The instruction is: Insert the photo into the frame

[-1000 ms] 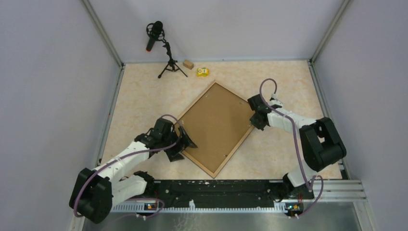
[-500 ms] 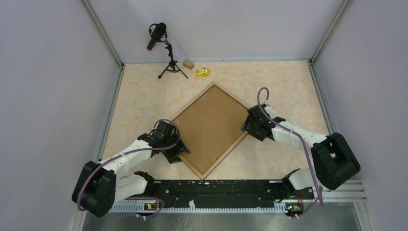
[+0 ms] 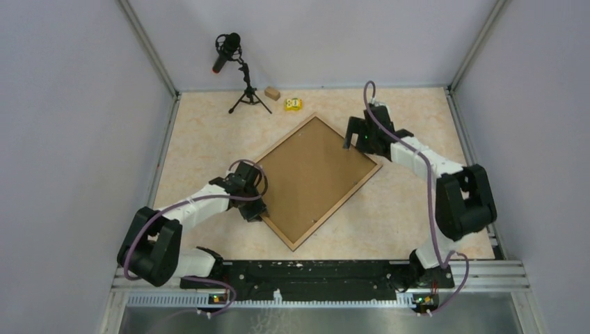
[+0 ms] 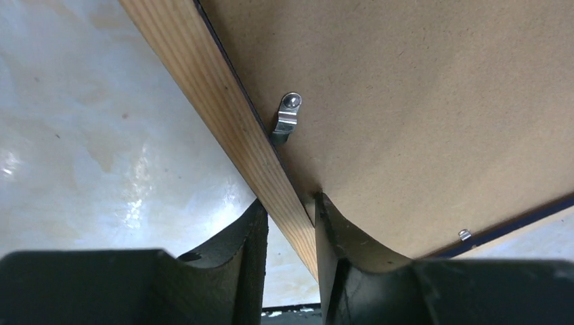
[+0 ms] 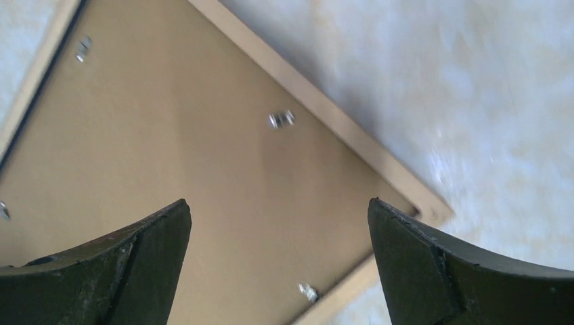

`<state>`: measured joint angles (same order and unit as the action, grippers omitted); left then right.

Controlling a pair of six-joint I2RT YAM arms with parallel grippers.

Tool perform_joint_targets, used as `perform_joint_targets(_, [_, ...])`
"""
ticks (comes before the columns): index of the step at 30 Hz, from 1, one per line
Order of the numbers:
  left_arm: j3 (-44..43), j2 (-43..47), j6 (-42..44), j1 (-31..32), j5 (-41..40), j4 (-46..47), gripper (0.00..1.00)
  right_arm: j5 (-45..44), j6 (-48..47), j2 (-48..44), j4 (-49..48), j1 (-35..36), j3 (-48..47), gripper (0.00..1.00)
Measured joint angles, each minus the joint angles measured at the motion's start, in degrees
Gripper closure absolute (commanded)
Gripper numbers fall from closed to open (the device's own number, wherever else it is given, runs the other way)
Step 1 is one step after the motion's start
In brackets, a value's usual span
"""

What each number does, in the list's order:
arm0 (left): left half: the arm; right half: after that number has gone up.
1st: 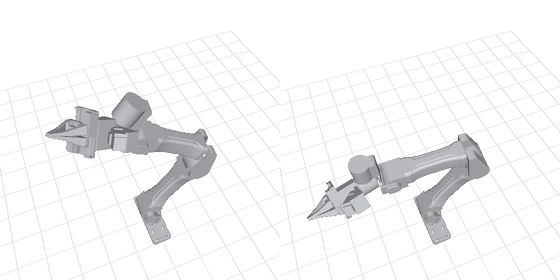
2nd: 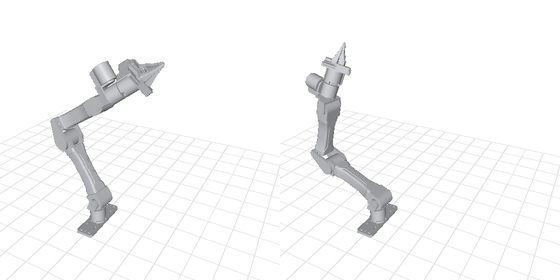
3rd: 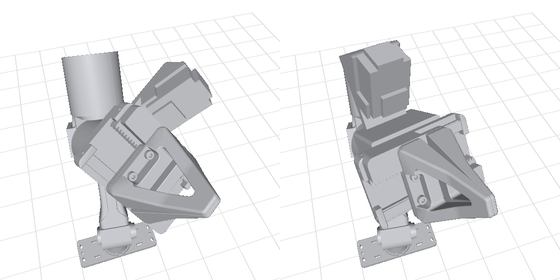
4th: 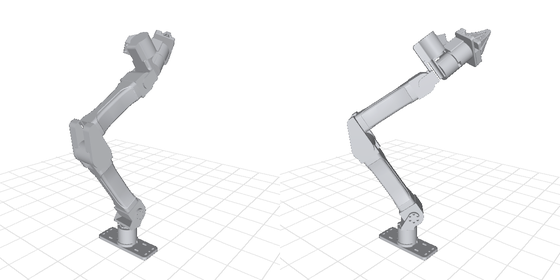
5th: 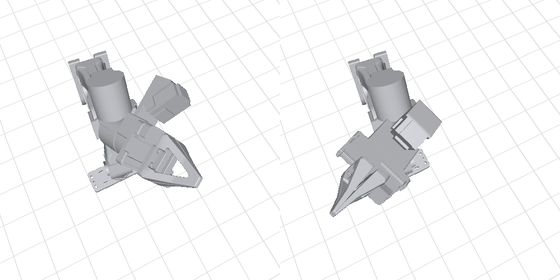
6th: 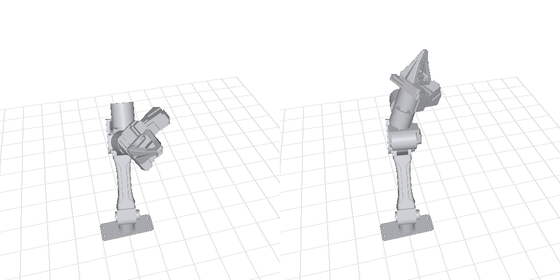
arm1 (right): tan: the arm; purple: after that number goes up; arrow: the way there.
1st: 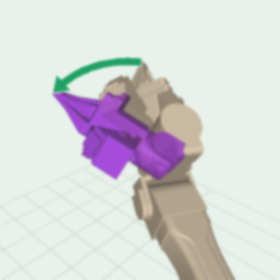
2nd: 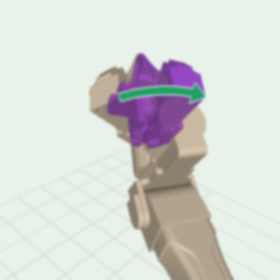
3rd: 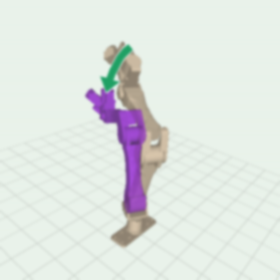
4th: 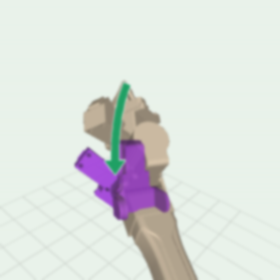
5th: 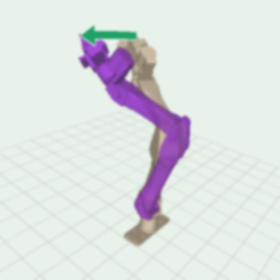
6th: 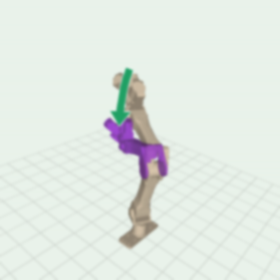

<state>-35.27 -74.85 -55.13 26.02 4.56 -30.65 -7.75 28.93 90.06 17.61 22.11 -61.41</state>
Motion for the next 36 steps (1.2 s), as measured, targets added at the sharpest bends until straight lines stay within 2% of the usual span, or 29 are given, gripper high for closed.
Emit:
perform_joint_targets(7, [-4.8,-4.2,5.2,-2.8,-3.9,-1.2,0.83,8.5,-2.7,17.4,-1.4,-4.5,-17.1,0.02])
perform_joint_targets(12, [-8.6,-8.3,10.8,-7.0,-3.6,-1.9,1.0,12.8,-3.0,22.7,-1.8,-6.6,-18.4,0.04])
perform_joint_targets(19, [-14.3,-14.1,17.5,-11.2,-0.8,-4.5,1.0,17.3,-3.9,21.5,-6.0,-7.2,-12.3,0.06])
perform_joint_targets(23, [-15.7,-15.3,20.5,-11.9,-1.2,-5.5,1.0,19.2,-3.6,16.1,-9.9,-7.8,-4.0,0.06])
perform_joint_targets(28, [-17.0,-16.0,24.7,-13.7,-2.0,-6.9,1.0,21.6,-1.3,5.7,-16.7,-8.1,10.9,0.05])
perform_joint_targets(32, [-19.1,-17.7,28.3,-17.6,-1.0,-8.0,0.99,21.4,-1.2,2.0,-13.4,-6.5,13.7,0.03])
perform_joint_targets(36, [-20.3,-19.0,31.4,-20.5,1.2,-7.0,0.88,17.8,-4.4,3.4,-2.6,-4.8,6.0,0.02])
